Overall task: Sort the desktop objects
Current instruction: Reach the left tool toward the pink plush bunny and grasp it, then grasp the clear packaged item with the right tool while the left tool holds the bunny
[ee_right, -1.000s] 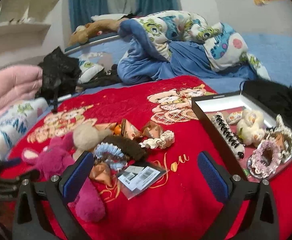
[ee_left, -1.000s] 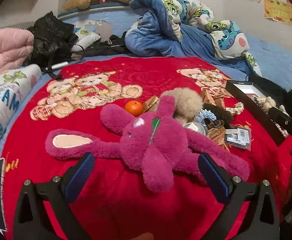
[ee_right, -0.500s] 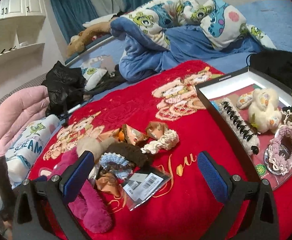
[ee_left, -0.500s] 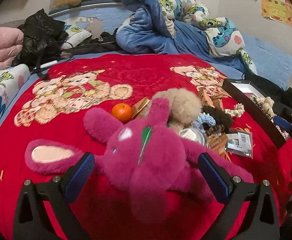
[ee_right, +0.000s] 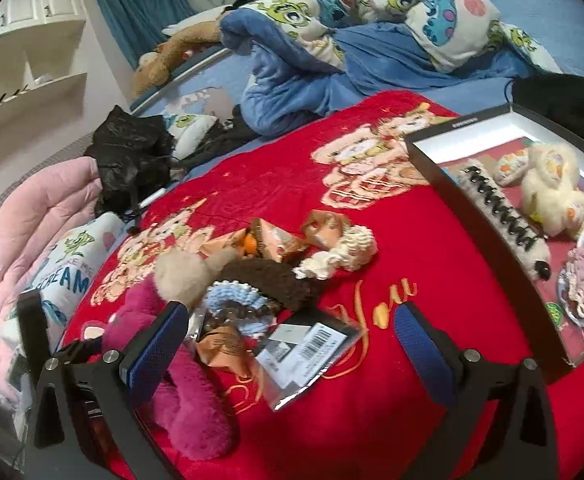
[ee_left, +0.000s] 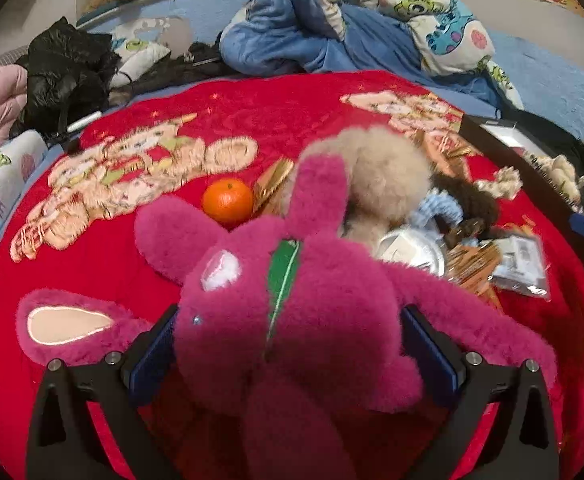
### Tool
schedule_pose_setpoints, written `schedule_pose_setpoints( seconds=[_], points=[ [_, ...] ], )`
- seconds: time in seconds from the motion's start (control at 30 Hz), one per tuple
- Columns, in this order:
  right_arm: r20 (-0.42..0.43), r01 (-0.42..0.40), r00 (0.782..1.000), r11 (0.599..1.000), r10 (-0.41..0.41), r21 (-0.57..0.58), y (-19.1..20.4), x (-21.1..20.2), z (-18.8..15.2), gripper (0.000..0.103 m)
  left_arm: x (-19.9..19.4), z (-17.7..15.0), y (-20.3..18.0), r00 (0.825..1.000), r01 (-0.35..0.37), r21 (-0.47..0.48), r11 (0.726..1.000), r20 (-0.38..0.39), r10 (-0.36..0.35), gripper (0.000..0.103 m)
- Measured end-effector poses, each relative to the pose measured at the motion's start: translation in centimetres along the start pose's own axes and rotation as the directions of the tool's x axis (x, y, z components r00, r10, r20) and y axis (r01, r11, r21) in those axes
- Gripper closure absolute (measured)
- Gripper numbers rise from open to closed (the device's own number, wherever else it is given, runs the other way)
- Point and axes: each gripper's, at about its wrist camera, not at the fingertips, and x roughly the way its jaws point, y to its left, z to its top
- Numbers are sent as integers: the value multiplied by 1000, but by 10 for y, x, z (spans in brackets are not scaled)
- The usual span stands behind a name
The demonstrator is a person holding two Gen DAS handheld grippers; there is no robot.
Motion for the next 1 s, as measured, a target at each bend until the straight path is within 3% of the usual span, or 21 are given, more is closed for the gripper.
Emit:
schedule_pose_setpoints(
  seconds=[0.23, 0.27, 0.3, 0.53, 0.77, 0.93, 1.0],
  points=[
    [-4, 70, 998, 997, -71, -18, 2, 8, -4, 0, 11, -6, 0, 999, -13, -5, 1000, -36, 13, 0],
    [-7, 81, 997, 996, -81, -34, 3, 10, -5, 5, 11, -6, 0, 999, -11, -6, 1000, -37, 11, 0],
    [-18, 81, 996, 996, -82, -47, 5, 12, -7, 10, 11, -6, 1, 999, -9, -7, 1000, -38, 9, 0],
    [-87, 28, 996, 999, -31, -37, 8, 28, -18, 16, 14, -7, 2, 999, -5, -17, 1000, -54, 4, 0],
    [-128, 63, 990, 998, -65, -23, 3, 37, -23, 24, 12, -8, 3, 998, -12, -24, 1000, -55, 10, 0],
    [-148, 64, 987, 998, -62, 9, -3, 42, -26, 28, 9, -10, 3, 999, -20, -28, 999, -39, 19, 8],
    [-143, 57, 988, 998, -54, 15, -3, 41, -25, 33, 6, -11, 3, 999, -24, -28, 999, -30, 23, 14]
  ],
)
